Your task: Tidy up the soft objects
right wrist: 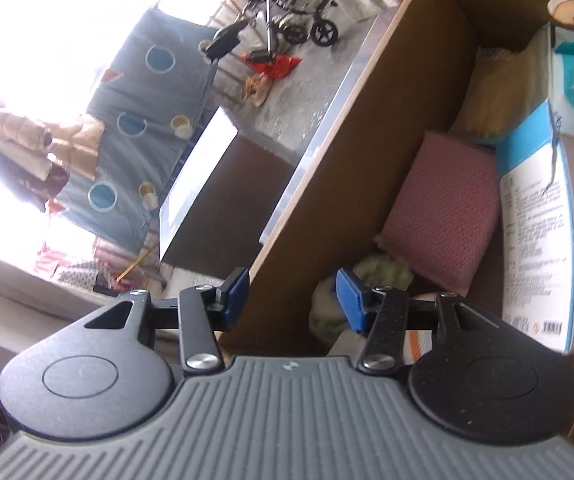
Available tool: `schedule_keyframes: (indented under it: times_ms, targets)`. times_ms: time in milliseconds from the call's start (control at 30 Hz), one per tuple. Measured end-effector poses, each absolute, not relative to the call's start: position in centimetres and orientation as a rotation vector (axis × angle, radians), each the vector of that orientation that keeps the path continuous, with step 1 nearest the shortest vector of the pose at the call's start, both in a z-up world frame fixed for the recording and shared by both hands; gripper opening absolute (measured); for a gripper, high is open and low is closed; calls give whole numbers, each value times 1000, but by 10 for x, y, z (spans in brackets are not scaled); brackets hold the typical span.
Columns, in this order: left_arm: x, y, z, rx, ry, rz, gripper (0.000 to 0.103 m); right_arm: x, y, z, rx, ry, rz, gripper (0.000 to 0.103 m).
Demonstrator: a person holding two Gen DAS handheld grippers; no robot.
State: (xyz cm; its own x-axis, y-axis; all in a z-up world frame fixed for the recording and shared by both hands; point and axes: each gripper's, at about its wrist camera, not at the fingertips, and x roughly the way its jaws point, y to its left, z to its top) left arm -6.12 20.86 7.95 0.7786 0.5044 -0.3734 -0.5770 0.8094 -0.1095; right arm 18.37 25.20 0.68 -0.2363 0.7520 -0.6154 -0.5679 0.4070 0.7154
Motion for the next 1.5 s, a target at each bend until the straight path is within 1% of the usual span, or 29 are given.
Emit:
schedule_keyframes:
  times_ms: [100, 167, 267, 333, 433, 467, 500, 567, 600, 633, 733, 833, 1033, 1167, 1367, 1500]
  targets:
    - [-64, 211, 80, -232, 343, 607, 88, 180, 247, 10, 177, 1302, 1240, 49]
    - [-66, 210, 79, -236, 352, 599, 90, 177, 239, 19, 191, 1257, 1261, 49]
    - [-71, 204, 81, -237, 345, 577, 97, 170, 207, 38, 223, 1167, 1295, 49]
    - [-73, 201, 82, -242, 332, 556, 101, 161, 172, 52, 236, 1076, 1299, 52]
    - [-75, 193, 86, -248, 312, 506, 103, 134, 112, 70, 233, 907, 1273, 64]
    - [-74, 188, 87, -246, 306, 487, 103, 124, 92, 75, 232, 848, 1258, 75]
    - [-74, 183, 88, -241, 302, 467, 103, 114, 73, 78, 230, 796, 1233, 82]
    - [-72, 170, 89, -226, 298, 417, 103, 93, 39, 79, 221, 708, 1171, 87]
    - [-70, 163, 88, -220, 298, 387, 103, 83, 23, 77, 220, 673, 1131, 91]
    - [-68, 156, 88, -217, 302, 357, 103, 74, 8, 74, 226, 646, 1087, 93]
    - [-58, 134, 82, -226, 348, 264, 103, 51, -24, 61, 227, 585, 943, 95]
    - [-46, 112, 73, -208, 423, 202, 103, 29, -43, 47, 162, 521, 774, 101]
    - [-39, 80, 63, -152, 462, 155, 103, 2, -75, 32, 85, 463, 573, 102]
    - [-31, 71, 58, -164, 525, 206, 103, -5, -85, 28, 70, 440, 477, 102]
    - [-17, 62, 50, -116, 626, 318, 103, -2, -86, 25, 34, 469, 382, 102]
    - [-16, 61, 49, -97, 639, 343, 103, 0, -81, 24, -6, 467, 327, 102]
